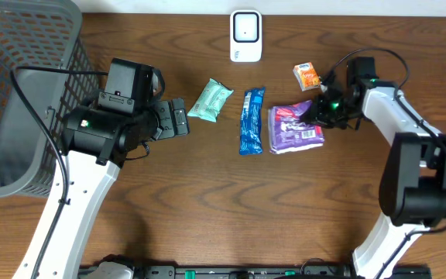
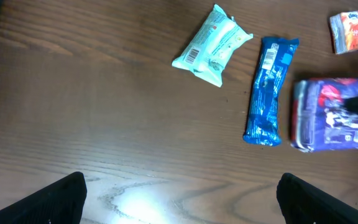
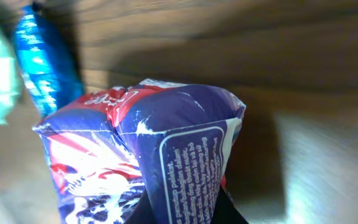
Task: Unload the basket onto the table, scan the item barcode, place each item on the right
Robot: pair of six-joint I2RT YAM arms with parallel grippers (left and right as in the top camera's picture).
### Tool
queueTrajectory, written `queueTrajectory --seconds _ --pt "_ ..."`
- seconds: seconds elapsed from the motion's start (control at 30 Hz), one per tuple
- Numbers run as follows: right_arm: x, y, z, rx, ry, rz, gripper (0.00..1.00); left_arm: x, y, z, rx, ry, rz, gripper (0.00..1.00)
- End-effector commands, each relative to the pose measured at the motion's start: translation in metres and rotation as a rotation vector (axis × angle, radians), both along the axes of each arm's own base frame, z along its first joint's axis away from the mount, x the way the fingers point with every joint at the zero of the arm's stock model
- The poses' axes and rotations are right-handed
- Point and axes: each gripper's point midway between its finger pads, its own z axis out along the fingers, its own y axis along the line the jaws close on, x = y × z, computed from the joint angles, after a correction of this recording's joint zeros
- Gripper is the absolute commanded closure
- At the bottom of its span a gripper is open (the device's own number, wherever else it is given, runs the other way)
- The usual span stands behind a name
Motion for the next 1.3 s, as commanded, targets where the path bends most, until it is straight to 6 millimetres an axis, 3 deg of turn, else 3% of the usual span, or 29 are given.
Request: queueTrajectory --seconds 0.0,0.13,0.23,0.33,0.43,0.6,0.73,0.9,1.07,1.17,1.27 --pt "0.016 -0.05 0.057 -0.32 -0.108 -0.138 0.99 0.002 0.004 -0.001 0.021 0.0 -0.003 0.02" --pt "-0.001 -0.101 0.099 -0.71 -0.138 -0.348 0.99 0.002 0.004 -0.001 0.021 0.0 -0.003 0.02" --pt "-0.016 -0.126 0.128 -0.987 -0.179 -0.484 0.99 0.002 0.004 -0.001 0.02 0.0 -0.003 0.02" --pt "-0.025 -0.137 0.146 -1.186 -0.22 -0.567 0.99 0.002 0.004 -0.001 0.021 0.001 -0.003 0.02" --pt "-0.025 -0.141 0.147 -1.311 -0.236 -0.566 0.99 0.001 0.004 -0.001 0.021 0.001 -0.003 0.02" --pt "-0.02 -0.142 0.115 -1.419 -0.167 -0.483 0.97 0.002 0.004 -0.001 0.02 0.0 -0.003 0.02" --pt "-0.016 -0.124 0.091 -1.41 -0.139 -0.405 0.95 0.002 0.004 -0.001 0.02 0.0 -0.003 0.02" --pt "-0.008 -0.081 0.075 -1.335 -0.192 -0.332 0.87 0.002 0.004 -0.001 0.02 0.0 -0.003 0.02" --pt "-0.003 -0.024 0.052 -1.128 -0.214 -0.26 0.6 0.002 0.004 -0.001 0.02 0.0 -0.003 0.02" --pt "-0.004 0.006 0.038 -0.996 -0.2 -0.223 0.58 0.002 0.004 -0.001 0.02 0.0 -0.003 0.02" --pt "-0.005 0.025 0.031 -0.911 -0.188 -0.198 0.46 0.002 0.004 -0.001 0.021 0.0 -0.003 0.02"
